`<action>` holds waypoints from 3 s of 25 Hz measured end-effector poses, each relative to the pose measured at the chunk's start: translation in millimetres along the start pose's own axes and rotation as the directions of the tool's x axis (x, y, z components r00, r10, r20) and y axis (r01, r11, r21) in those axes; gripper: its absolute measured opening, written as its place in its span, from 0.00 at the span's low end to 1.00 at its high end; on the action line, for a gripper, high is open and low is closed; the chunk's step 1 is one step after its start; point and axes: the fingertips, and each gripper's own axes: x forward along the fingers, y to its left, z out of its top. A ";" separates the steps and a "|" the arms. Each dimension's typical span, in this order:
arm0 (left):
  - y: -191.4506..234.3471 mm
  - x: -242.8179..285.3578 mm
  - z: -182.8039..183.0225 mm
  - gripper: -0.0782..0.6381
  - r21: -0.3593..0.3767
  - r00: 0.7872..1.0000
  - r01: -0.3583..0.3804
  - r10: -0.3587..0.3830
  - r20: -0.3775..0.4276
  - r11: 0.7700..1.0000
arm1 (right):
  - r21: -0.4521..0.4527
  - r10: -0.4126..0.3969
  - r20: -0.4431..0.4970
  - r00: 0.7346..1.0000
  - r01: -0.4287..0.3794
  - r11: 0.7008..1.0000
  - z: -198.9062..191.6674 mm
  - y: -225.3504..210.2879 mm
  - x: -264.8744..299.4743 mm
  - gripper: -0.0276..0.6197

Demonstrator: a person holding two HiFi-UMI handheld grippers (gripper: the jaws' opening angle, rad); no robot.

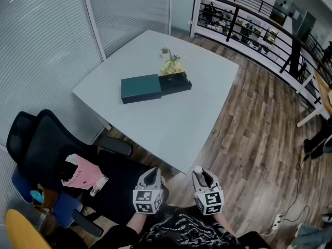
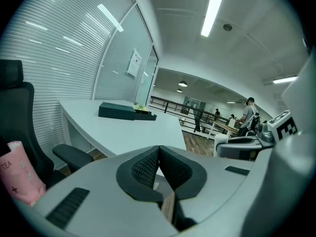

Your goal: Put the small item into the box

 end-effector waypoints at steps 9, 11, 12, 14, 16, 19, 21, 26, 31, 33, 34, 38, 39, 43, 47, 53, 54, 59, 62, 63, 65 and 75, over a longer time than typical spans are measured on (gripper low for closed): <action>31.1 62.4 49.3 0.13 0.042 0.997 0.074 -0.074 -0.007 0.996 | 0.015 -0.040 0.006 0.999 0.040 0.999 41.5 -16.8 72.2 0.25; 37.9 76.3 54.6 0.13 0.047 0.995 0.096 -0.095 -0.018 0.994 | 0.020 -0.046 0.006 0.999 0.046 0.999 48.2 -18.4 86.7 0.25; 42.0 83.4 58.5 0.13 0.052 0.994 0.106 -0.105 -0.021 0.993 | 0.026 -0.047 0.008 0.999 0.047 0.999 52.2 -18.5 93.8 0.25; 49.0 98.3 68.2 0.13 0.065 0.991 0.130 -0.129 -0.021 0.989 | 0.036 -0.057 0.012 0.998 0.057 0.998 60.4 -19.7 106.4 0.25; 51.1 111.4 75.0 0.13 0.074 0.987 0.160 -0.158 -0.023 0.984 | 0.039 -0.079 0.000 0.997 0.079 0.996 62.9 -23.9 115.9 0.25; 56.6 124.1 81.6 0.13 0.093 0.980 0.199 -0.197 -0.035 0.976 | 0.062 -0.102 -0.004 0.995 0.102 0.993 67.2 -24.6 131.0 0.25; 62.2 131.3 87.4 0.13 0.104 0.977 0.212 -0.209 -0.032 0.972 | 0.069 -0.104 0.007 0.995 0.103 0.992 74.3 -21.9 140.6 0.25; 71.7 139.3 100.9 0.13 0.082 0.979 0.203 -0.202 -0.023 0.976 | 0.062 -0.087 0.023 0.996 0.086 0.994 94.7 -19.3 156.1 0.25; 81.2 144.0 105.0 0.13 0.060 0.985 0.171 -0.170 -0.024 0.984 | 0.031 -0.067 0.037 0.997 0.066 0.997 120.5 -26.1 168.8 0.25; 83.8 146.2 107.5 0.13 0.052 0.988 0.155 -0.155 -0.018 0.986 | 0.021 -0.058 0.061 0.996 0.056 0.998 134.9 -30.0 171.6 0.25; 84.5 147.6 108.2 0.13 0.049 0.989 0.148 -0.148 -0.017 0.988 | 0.015 -0.052 0.076 0.996 0.051 0.999 142.6 -32.4 172.4 0.25; 85.0 151.5 110.7 0.13 0.040 0.992 0.130 -0.129 -0.015 0.991 | 0.015 -0.036 0.145 0.989 0.034 0.999 174.9 -47.3 172.0 0.25; 85.3 152.6 110.9 0.13 0.040 0.992 0.124 -0.124 -0.015 0.991 | 0.019 -0.033 0.159 0.987 0.030 0.999 182.9 -52.0 172.5 0.25; 87.1 156.1 112.2 0.13 0.032 0.994 0.106 -0.106 -0.021 0.994 | -0.002 -0.020 0.190 0.982 0.021 1.000 215.6 -69.2 183.3 0.25; 89.4 157.7 110.3 0.13 0.033 0.995 0.093 -0.092 -0.031 0.995 | -0.061 0.022 0.184 0.983 -0.011 0.998 242.7 -77.8 208.8 0.25; 105.5 158.9 103.0 0.13 0.013 0.998 0.046 -0.045 -0.050 0.999 | -0.176 0.072 0.172 0.982 -0.041 0.983 276.9 -85.8 243.8 0.25; 108.9 158.9 102.2 0.13 0.009 0.998 0.038 -0.037 -0.052 0.999 | -0.183 0.079 0.168 0.983 -0.047 0.982 282.2 -87.9 251.0 0.25; 121.4 161.5 103.0 0.13 -0.001 0.998 0.007 -0.007 -0.058 1.000 | -0.252 0.122 0.116 0.986 -0.090 0.963 304.0 -94.4 294.0 0.25; 126.5 163.2 103.1 0.13 -0.001 0.998 0.001 -0.001 -0.069 1.000 | -0.329 0.163 0.054 0.985 -0.136 0.935 309.6 -92.8 323.5 0.25; 128.6 163.5 102.1 0.13 -0.005 0.997 -0.002 0.002 -0.074 1.000 | -0.351 0.173 0.031 0.984 -0.151 0.924 311.0 -91.9 333.5 0.25; 131.7 164.2 98.9 0.13 -0.010 0.996 -0.011 0.010 -0.085 1.000 | -0.379 0.191 -0.010 0.981 -0.181 0.907 312.5 -90.3 350.7 0.25; 148.7 175.4 93.3 0.13 0.010 0.992 -0.044 0.045 -0.121 0.999 | -0.511 0.190 -0.244 0.951 -0.293 0.808 281.6 -100.4 436.1 0.25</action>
